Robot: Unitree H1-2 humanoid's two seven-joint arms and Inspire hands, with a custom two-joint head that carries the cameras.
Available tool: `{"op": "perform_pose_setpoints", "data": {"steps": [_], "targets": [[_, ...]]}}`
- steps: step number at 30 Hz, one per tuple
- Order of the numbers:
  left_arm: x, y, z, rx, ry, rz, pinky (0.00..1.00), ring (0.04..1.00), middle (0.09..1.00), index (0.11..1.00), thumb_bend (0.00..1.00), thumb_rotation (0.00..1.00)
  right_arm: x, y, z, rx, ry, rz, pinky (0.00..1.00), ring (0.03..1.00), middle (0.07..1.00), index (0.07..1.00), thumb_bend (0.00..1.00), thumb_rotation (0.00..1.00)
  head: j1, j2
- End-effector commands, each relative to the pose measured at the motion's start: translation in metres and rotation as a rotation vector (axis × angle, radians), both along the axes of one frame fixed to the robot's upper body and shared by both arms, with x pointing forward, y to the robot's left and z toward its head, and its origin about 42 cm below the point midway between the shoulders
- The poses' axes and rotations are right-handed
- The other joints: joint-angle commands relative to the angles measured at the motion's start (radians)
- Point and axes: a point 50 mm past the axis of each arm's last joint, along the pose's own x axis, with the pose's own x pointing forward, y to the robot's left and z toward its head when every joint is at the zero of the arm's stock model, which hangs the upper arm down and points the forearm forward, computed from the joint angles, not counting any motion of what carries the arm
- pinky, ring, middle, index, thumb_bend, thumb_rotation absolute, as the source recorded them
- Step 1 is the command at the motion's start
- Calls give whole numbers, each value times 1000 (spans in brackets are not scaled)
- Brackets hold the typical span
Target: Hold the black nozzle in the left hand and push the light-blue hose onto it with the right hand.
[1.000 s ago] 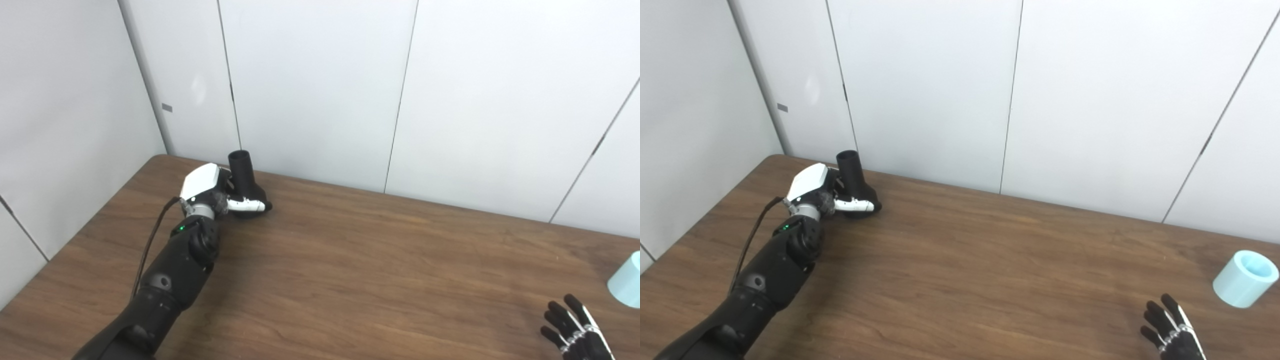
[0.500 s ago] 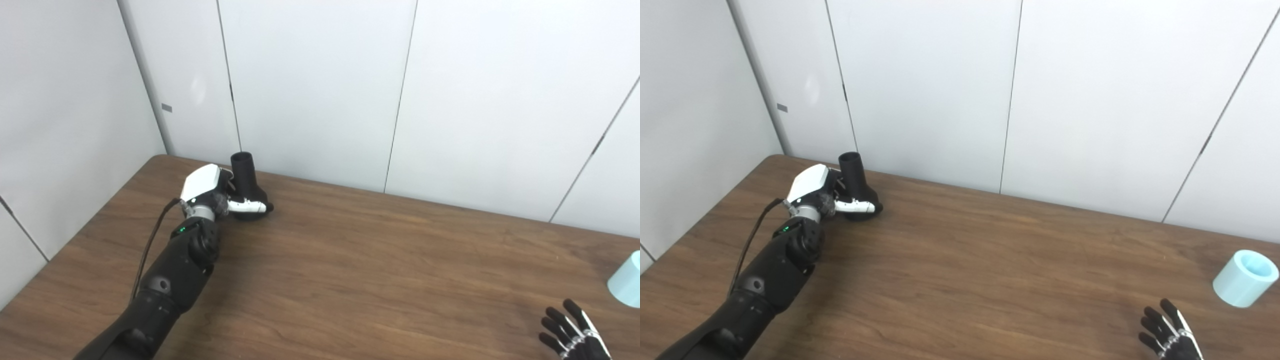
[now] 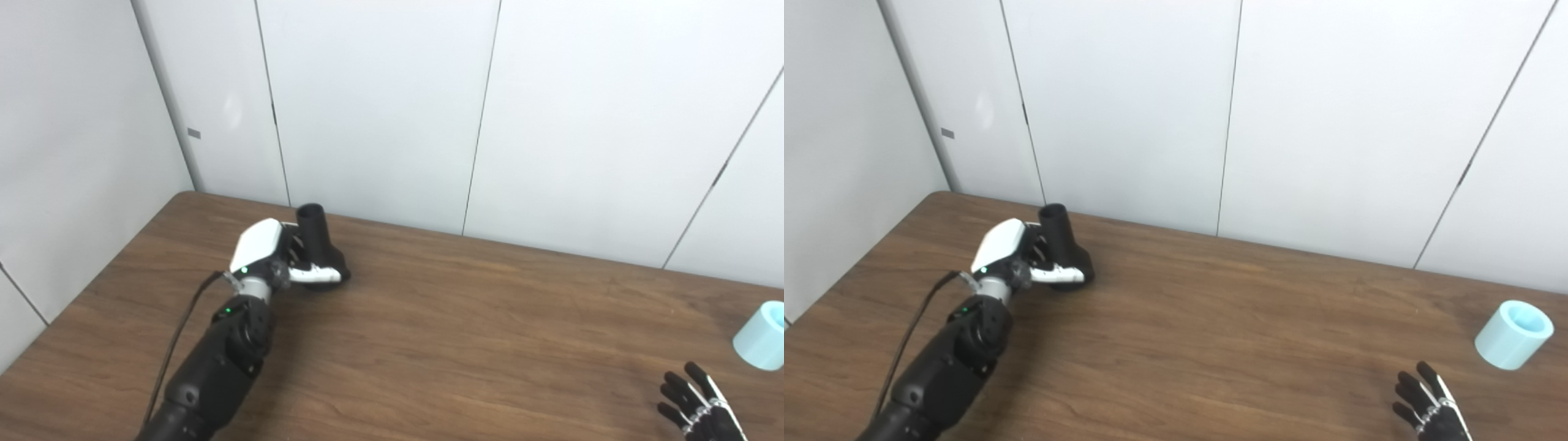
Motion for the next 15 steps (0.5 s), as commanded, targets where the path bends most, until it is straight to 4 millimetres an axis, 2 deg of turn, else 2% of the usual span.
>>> {"op": "perform_pose_setpoints", "data": {"steps": [1,9,15], "targets": [[0,-19,17,-21,-71,-75,422,414,485,513,502,0,-5,1,-24,16,60,-21,799,854,851,900,510,1000,-14,2],[-29,-64,28,-69,-129,-215,390,387,478,531,499,0,3,2,-13,0,26,-23,809,869,868,905,524,1000,-81,16],[-47,-87,26,-45,-141,-296,352,371,464,521,499,0,8,9,5,-22,-12,-30,799,854,853,894,524,1000,-145,36]]}}
